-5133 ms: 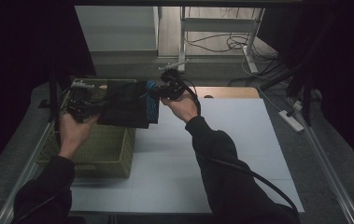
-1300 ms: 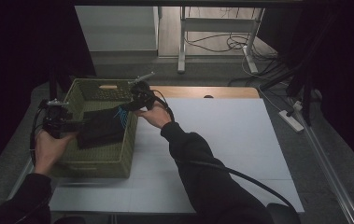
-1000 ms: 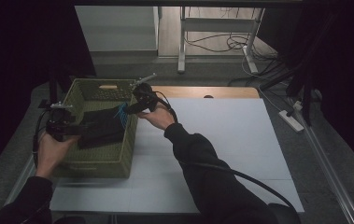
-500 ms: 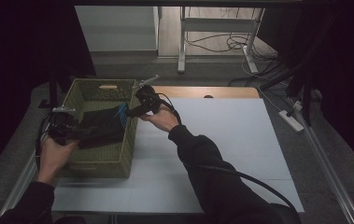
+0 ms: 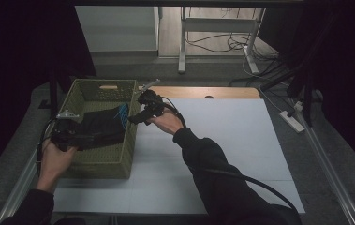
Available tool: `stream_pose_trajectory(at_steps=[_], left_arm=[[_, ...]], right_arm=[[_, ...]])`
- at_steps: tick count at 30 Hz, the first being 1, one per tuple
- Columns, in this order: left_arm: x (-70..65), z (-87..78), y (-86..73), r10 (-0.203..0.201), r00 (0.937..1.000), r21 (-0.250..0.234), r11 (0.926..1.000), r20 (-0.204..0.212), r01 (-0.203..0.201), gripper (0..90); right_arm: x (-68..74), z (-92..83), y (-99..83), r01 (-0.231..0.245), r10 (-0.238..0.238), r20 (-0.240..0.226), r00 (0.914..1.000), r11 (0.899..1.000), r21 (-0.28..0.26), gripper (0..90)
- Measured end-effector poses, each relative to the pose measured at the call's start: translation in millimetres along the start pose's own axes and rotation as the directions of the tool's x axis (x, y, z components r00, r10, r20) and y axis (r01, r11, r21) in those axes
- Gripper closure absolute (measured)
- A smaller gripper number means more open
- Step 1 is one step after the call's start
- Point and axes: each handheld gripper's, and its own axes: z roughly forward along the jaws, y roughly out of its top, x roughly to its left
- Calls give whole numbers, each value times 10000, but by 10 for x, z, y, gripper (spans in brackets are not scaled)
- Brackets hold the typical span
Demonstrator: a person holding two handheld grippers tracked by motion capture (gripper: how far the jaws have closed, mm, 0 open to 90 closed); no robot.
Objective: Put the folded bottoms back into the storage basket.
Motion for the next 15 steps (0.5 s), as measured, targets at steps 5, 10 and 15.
stream_pose_trajectory(at_steps=[5, 10, 15], left_arm=[[-71, -20, -26, 206, 9998, 100, 9997, 16, -206, 0], [-112, -44, -72, 175, 9998, 129, 9998, 61, -176, 0], [-123, -85, -123, 120, 9999, 48, 9999, 109, -120, 0]], right_arm=[[-14, -44, -52, -51, 51, -105, 9999, 10000, -60, 17], [-27, -92, -103, -38, 36, -115, 9999, 9999, -124, 13], [-34, -133, -170, -38, 37, -63, 10000, 9999, -117, 9]])
